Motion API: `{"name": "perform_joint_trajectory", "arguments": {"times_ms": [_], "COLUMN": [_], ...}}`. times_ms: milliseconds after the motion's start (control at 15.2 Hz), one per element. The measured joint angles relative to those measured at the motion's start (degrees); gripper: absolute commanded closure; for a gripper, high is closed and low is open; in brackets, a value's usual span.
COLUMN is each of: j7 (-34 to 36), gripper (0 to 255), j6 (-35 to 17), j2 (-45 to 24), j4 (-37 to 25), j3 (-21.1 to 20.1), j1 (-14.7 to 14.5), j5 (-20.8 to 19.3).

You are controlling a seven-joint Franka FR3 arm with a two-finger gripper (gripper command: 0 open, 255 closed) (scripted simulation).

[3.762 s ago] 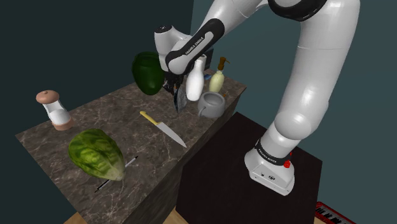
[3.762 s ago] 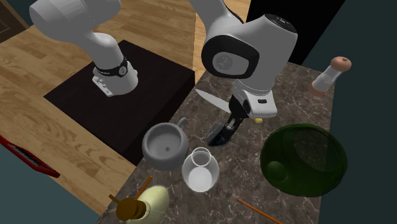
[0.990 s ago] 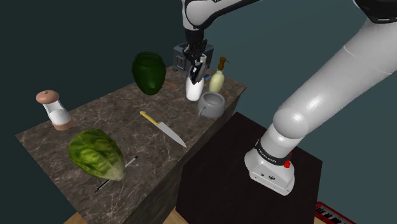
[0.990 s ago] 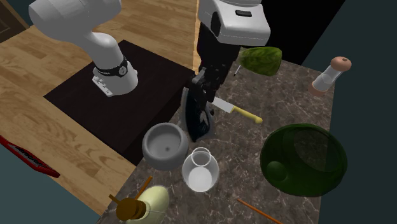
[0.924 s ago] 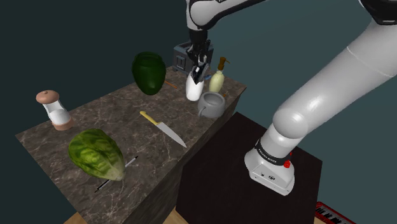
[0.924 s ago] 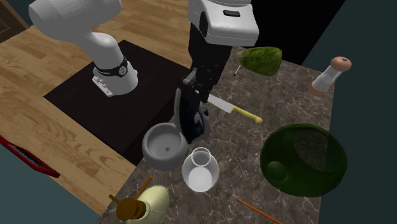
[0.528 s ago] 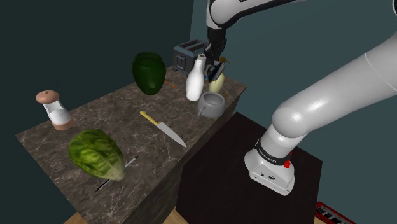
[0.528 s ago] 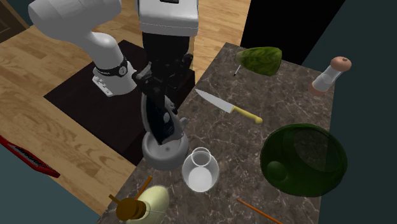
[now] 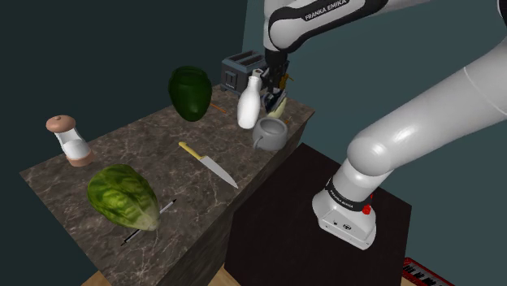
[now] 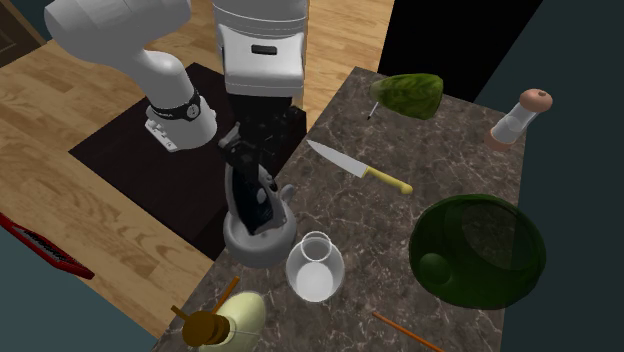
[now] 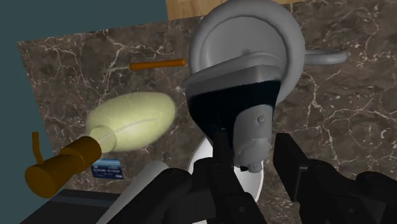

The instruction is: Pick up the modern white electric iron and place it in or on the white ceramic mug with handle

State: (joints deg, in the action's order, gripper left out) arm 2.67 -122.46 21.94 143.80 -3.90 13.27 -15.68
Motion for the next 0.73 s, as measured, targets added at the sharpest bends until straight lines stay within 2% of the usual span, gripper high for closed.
{"name": "perform_joint_trajectory", "arguments": {"times_ms": [726], "j7": [3.1], "gripper": [255], "j6": [-9.1], "j2": [-4.8], "j4": [4.6], "j3": [-0.3], "j1": [0.8], "j5": [-2.4]}}
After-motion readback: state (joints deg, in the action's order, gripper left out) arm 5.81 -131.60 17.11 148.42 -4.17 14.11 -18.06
